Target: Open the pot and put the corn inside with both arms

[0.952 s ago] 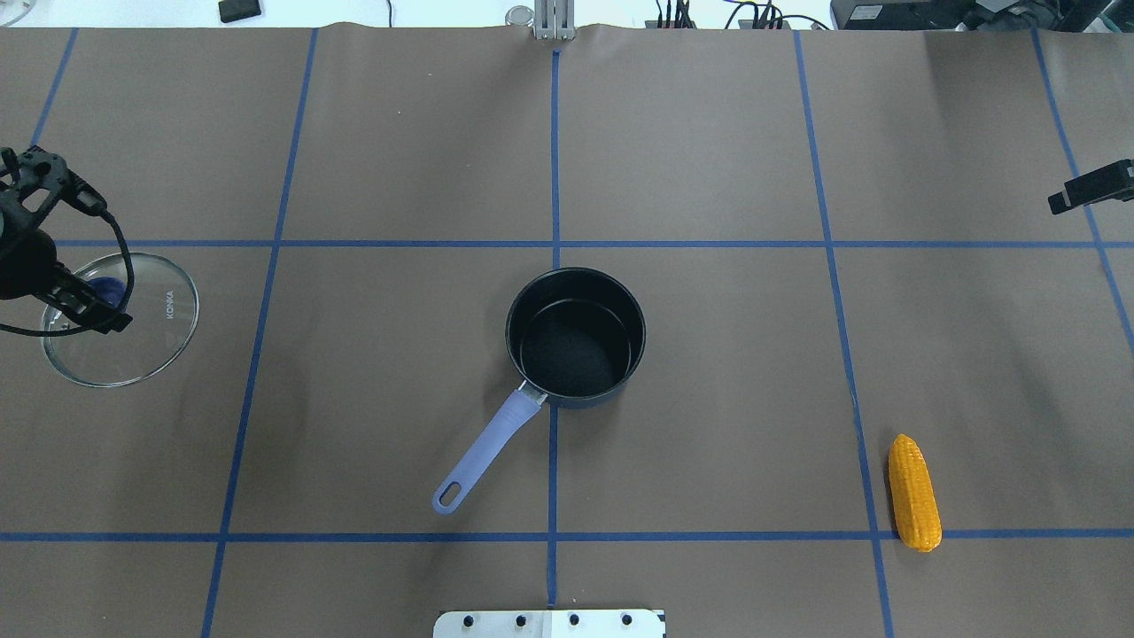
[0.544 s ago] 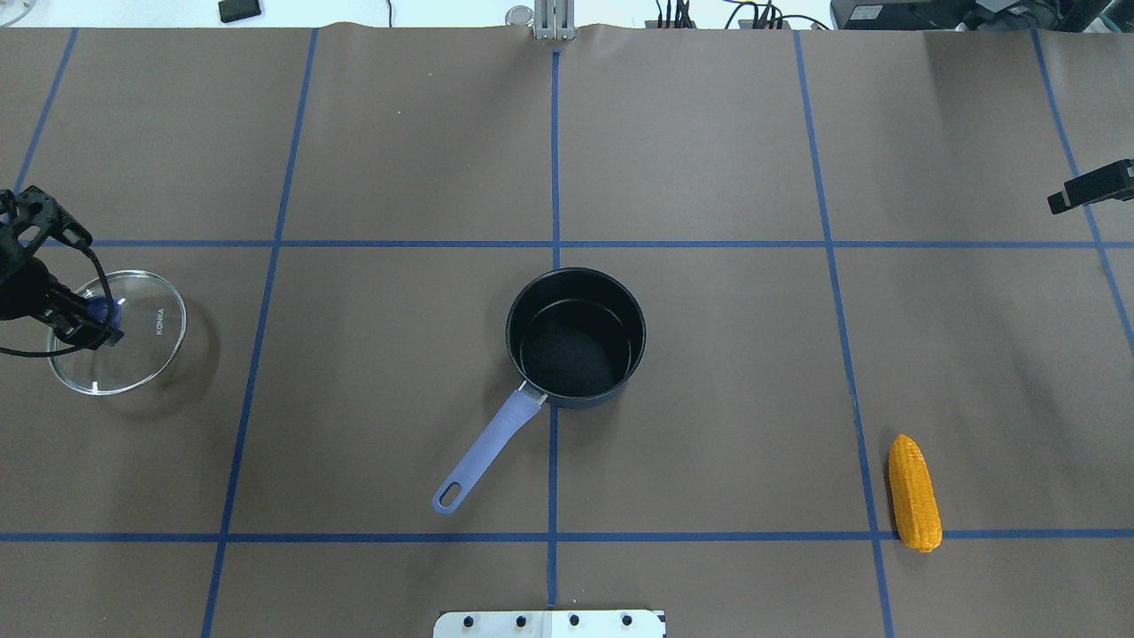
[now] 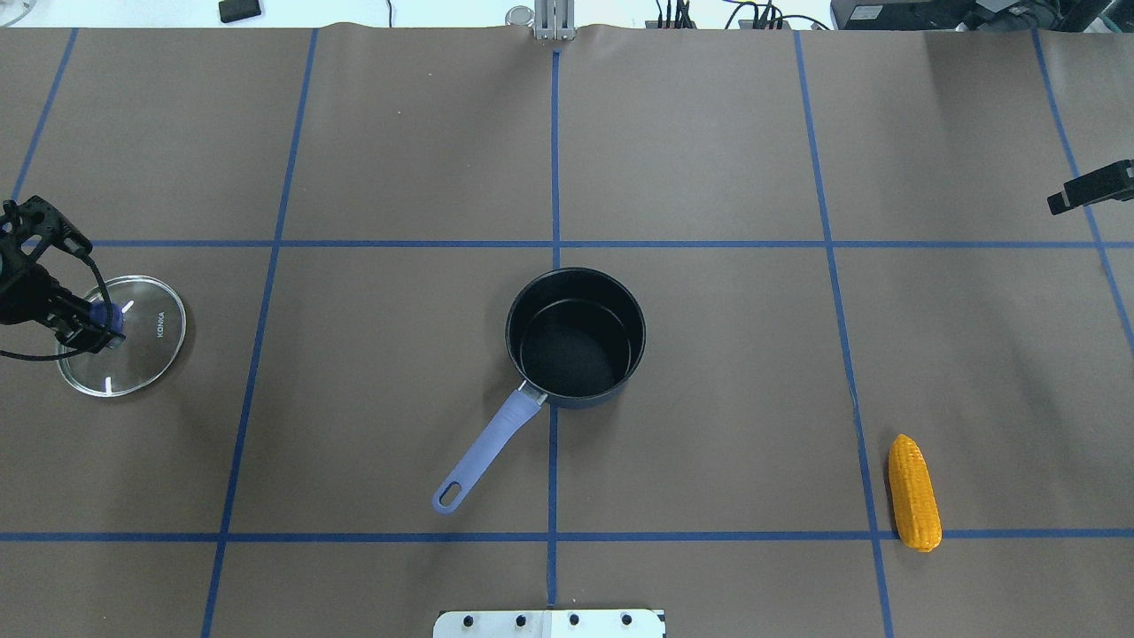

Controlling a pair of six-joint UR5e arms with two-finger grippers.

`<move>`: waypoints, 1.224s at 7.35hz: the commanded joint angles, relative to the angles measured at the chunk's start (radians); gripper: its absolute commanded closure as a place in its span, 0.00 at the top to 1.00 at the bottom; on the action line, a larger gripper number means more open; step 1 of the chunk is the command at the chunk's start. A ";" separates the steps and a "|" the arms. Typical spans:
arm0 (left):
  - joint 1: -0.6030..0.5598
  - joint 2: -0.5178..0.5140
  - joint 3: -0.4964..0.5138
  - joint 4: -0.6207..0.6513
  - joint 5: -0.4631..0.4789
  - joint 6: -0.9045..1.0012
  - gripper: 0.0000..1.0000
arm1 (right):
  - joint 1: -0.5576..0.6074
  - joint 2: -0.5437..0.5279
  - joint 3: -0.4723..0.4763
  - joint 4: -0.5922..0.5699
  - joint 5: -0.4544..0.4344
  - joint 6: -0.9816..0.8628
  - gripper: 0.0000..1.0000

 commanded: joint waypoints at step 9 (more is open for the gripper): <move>-0.633 0.038 -0.113 0.609 -0.184 0.288 0.99 | -0.434 -0.207 0.321 0.049 -0.269 0.509 1.00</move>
